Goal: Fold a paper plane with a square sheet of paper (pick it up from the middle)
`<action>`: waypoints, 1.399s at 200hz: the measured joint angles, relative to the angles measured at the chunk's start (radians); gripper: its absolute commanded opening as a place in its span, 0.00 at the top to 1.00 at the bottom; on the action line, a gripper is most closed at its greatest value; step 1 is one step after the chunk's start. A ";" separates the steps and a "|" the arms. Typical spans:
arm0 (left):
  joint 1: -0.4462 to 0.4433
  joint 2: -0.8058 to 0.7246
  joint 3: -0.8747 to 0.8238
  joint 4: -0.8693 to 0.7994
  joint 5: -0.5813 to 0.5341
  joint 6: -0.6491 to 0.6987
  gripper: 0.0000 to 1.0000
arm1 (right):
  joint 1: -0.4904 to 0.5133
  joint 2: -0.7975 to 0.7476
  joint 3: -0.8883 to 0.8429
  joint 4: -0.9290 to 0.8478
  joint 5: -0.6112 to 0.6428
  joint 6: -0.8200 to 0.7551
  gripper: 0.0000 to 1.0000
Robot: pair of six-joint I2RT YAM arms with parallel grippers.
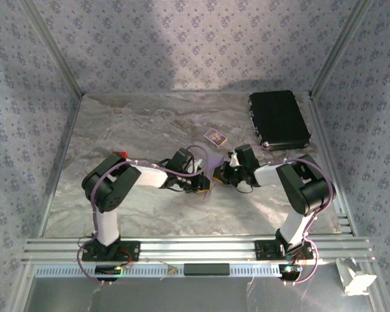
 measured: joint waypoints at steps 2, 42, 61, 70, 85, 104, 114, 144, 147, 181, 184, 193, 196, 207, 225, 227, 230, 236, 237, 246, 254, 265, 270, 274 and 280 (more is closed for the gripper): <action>0.000 0.000 0.000 -0.002 0.000 0.002 0.90 | 0.000 0.000 0.000 0.000 0.000 0.000 0.90; 0.000 -0.002 -0.004 -0.005 -0.007 0.010 0.89 | 0.000 0.000 0.000 -0.001 0.001 0.000 0.90; 0.000 -0.014 -0.012 -0.007 -0.009 0.011 0.84 | 0.000 0.000 0.000 -0.001 0.002 0.000 0.90; 0.000 -0.021 -0.018 -0.007 -0.010 0.010 0.83 | 0.000 0.000 0.000 -0.002 0.002 0.000 0.90; 0.000 -0.033 -0.028 -0.013 -0.014 0.011 0.82 | 0.000 0.000 0.000 -0.002 0.002 0.000 0.90; 0.000 -0.043 -0.034 -0.022 -0.022 0.011 0.84 | 0.000 0.000 0.000 -0.002 0.002 0.000 0.90; 0.000 -0.044 -0.035 -0.026 -0.025 0.014 0.84 | 0.000 0.000 0.000 -0.002 0.002 0.000 0.90; 0.000 -0.044 -0.040 -0.020 -0.024 0.017 0.85 | 0.000 0.000 0.000 -0.002 0.002 0.000 0.90; 0.000 -0.044 -0.040 -0.019 -0.023 0.017 0.84 | 0.000 0.000 0.000 -0.002 0.002 0.000 0.90; 0.000 -0.044 -0.042 -0.014 -0.013 0.018 0.83 | 0.000 0.000 0.000 -0.002 0.002 0.000 0.90; 0.000 -0.044 -0.042 -0.014 -0.013 0.019 0.83 | 0.000 0.000 0.000 -0.002 0.002 0.000 0.90; 0.000 -0.043 -0.041 -0.015 -0.010 0.023 0.82 | 0.000 0.000 0.000 -0.002 0.002 0.000 0.90; 0.000 -0.043 -0.041 -0.015 -0.009 0.026 0.82 | 0.000 0.000 0.000 -0.002 0.002 0.000 0.90; 0.000 -0.043 -0.039 -0.018 -0.008 0.029 0.82 | 0.000 0.000 0.000 -0.002 0.002 0.000 0.90; 0.000 -0.039 -0.031 -0.034 -0.006 0.044 0.84 | 0.000 0.000 0.000 -0.002 0.002 0.000 0.90; 0.000 -0.038 -0.029 -0.037 -0.006 0.044 0.85 | 0.000 0.000 0.000 -0.002 0.002 0.000 0.90; 0.000 -0.037 -0.026 -0.040 -0.005 0.045 0.85 | 0.000 0.000 0.000 -0.002 0.003 0.000 0.90; 0.000 -0.035 -0.021 -0.052 -0.006 0.052 0.87 | 0.000 0.000 0.000 -0.002 0.003 0.000 0.90; 0.000 -0.035 -0.019 -0.054 -0.006 0.052 0.87 | 0.000 0.000 0.000 -0.002 0.003 0.000 0.90; 0.000 -0.031 -0.012 -0.070 -0.007 0.061 0.88 | 0.000 0.000 0.000 -0.002 0.003 0.000 0.90; 0.000 -0.030 -0.007 -0.080 -0.009 0.068 0.90 | 0.000 0.000 0.000 -0.002 0.003 0.000 0.90; 0.000 -0.029 -0.004 -0.090 -0.013 0.073 0.92 | 0.000 0.000 0.000 -0.003 0.003 0.000 0.90; 0.000 -0.029 -0.004 -0.095 -0.014 0.077 0.92 | 0.000 0.000 0.000 -0.003 0.003 0.000 0.90; 0.000 -0.029 -0.003 -0.096 -0.018 0.079 0.93 | 0.000 0.000 0.000 -0.003 0.003 0.000 0.90; 0.000 -0.029 -0.003 -0.097 -0.018 0.082 0.93 | 0.000 0.000 0.000 -0.003 0.003 0.000 0.90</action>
